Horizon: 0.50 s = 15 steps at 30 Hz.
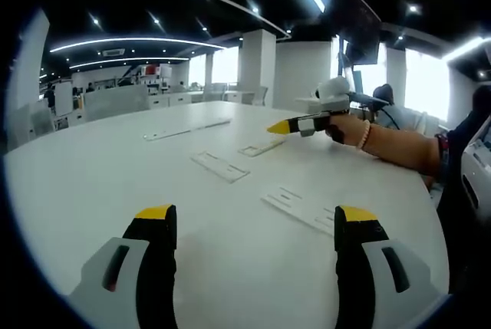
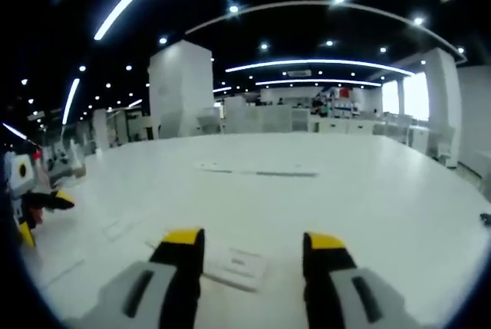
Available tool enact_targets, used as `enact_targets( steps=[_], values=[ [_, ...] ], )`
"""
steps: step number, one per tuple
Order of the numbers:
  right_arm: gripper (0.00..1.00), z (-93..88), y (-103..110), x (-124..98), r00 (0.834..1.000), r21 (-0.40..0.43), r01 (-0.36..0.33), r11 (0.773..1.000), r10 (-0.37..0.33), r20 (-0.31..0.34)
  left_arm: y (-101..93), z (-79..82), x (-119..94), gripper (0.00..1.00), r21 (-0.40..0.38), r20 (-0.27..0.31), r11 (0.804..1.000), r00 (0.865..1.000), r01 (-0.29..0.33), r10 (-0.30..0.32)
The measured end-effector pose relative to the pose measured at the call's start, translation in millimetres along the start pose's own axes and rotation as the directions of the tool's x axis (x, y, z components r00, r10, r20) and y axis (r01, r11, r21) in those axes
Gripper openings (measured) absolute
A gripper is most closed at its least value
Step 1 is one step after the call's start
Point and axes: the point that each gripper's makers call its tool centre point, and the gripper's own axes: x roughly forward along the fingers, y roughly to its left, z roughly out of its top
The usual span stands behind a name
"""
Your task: Locate the socket holder cover, grip the socket holder cover, clip it into the socket holder slot.
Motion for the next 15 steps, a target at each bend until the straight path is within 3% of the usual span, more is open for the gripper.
enact_targets(
  steps=[5,10,15],
  values=[
    [0.46,1.2,-8.9,-3.7,1.000,0.004,0.013,1.000,-0.013,0.004,1.7,-0.6,0.1,0.83,-0.001,-0.002,1.000,1.000,-0.005,0.005],
    [0.34,3.8,-21.8,-7.3,0.998,-0.069,0.055,0.996,-0.054,0.010,2.8,-0.5,0.3,0.83,-0.001,-0.001,1.000,1.000,-0.009,0.009],
    [0.31,2.3,-21.6,-6.4,0.999,-0.089,0.051,0.995,-0.051,0.006,3.3,-1.8,1.0,0.82,-0.001,-0.006,1.000,1.000,-0.011,0.011]
  ],
)
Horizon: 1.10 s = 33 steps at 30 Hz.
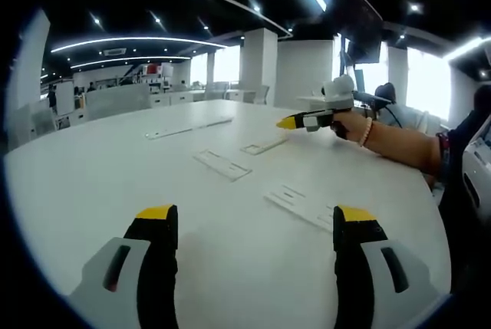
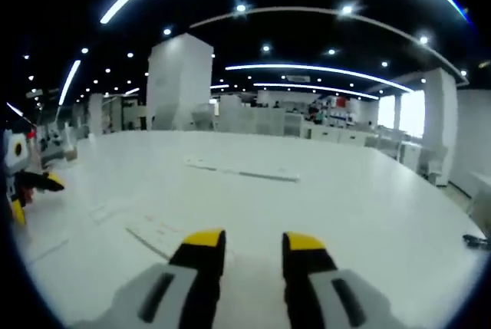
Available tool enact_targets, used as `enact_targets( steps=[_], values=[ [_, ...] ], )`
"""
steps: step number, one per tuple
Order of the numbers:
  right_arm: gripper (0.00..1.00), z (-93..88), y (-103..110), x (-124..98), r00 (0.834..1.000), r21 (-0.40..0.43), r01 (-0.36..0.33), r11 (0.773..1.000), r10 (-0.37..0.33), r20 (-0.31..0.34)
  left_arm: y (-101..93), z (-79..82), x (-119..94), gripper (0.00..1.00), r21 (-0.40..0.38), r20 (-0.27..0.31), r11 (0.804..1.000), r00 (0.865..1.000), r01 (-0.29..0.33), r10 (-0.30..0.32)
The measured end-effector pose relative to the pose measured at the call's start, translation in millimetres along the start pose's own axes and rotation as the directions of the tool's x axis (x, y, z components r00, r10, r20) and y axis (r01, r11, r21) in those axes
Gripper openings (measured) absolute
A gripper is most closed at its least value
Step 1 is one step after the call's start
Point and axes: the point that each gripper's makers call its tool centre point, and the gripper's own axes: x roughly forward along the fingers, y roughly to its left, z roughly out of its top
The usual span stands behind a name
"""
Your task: Locate the socket holder cover, grip the socket holder cover, clip it into the socket holder slot.
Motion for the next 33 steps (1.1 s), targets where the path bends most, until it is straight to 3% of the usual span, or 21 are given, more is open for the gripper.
enact_targets(
  steps=[7,14,23,30,33],
  values=[
    [0.25,-0.1,-2.8,-1.3,1.000,-0.017,-0.008,1.000,0.008,0.005,-0.2,-1.1,0.7,0.81,0.000,-0.005,1.000,1.000,-0.003,0.003],
    [0.18,-0.6,-7.4,-2.7,1.000,0.022,-0.021,1.000,0.020,0.009,-1.5,-1.5,1.4,0.81,-0.001,-0.009,1.000,1.000,-0.002,0.002],
    [0.04,-2.2,-9.5,-5.0,1.000,-0.057,-0.026,0.998,0.025,-0.004,-2.7,-1.2,2.1,0.81,-0.002,-0.011,1.000,1.000,0.000,0.000],
    [0.03,0.4,-9.6,-5.1,1.000,-0.051,-0.030,0.998,0.030,0.004,-1.5,-1.3,2.0,0.81,-0.003,-0.011,1.000,1.000,-0.003,0.003],
    [0.03,-6.3,-10.7,-3.2,0.999,-0.055,-0.027,0.998,0.025,-0.023,-1.1,-1.7,2.2,0.81,-0.003,-0.012,1.000,1.000,-0.003,0.003]
  ],
)
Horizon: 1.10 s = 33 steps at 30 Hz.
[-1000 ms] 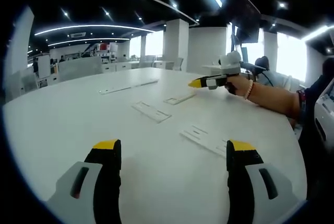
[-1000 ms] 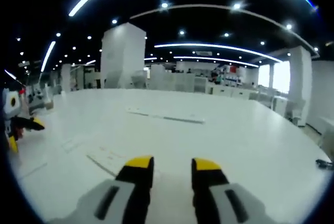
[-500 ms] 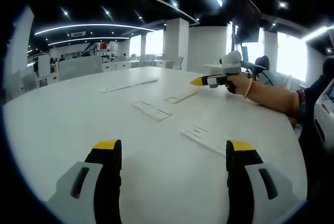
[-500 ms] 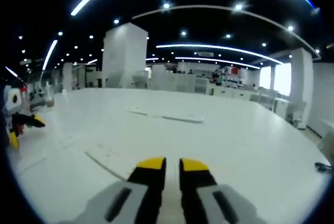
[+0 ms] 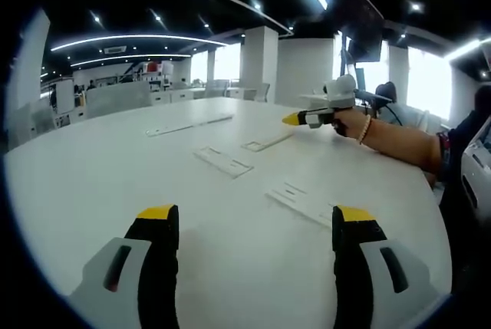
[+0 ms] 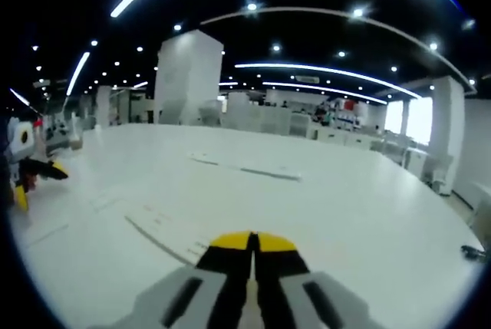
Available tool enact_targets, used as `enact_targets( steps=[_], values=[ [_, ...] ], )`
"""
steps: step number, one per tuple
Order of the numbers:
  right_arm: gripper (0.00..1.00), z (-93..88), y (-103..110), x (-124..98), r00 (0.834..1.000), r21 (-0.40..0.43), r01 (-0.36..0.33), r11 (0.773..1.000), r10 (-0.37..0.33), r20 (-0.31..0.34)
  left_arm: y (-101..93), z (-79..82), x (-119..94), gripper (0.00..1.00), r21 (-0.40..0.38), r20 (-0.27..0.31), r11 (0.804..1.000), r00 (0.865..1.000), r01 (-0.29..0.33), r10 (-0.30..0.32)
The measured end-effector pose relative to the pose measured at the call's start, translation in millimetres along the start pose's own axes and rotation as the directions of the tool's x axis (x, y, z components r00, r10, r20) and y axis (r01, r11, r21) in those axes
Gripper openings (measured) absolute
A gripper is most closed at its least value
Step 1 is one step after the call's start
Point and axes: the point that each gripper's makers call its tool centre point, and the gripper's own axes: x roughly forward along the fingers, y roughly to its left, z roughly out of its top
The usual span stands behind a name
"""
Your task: Locate the socket holder cover, grip the socket holder cover, clip it into the socket holder slot.
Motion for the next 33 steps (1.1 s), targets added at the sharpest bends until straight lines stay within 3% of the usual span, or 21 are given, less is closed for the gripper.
enact_targets(
  steps=[13,33],
  values=[
    [0.03,-12.6,12.4,8.0,0.997,0.008,-0.053,0.999,0.054,-0.054,1.2,-1.1,1.1,0.81,0.001,-0.004,1.000,1.000,-0.002,0.002],
    [0.04,-17.3,16.6,11.4,0.995,0.010,-0.073,0.997,0.074,-0.064,2.2,-3.7,3.0,0.81,0.003,-0.013,1.000,1.000,0.000,0.000]
  ],
)
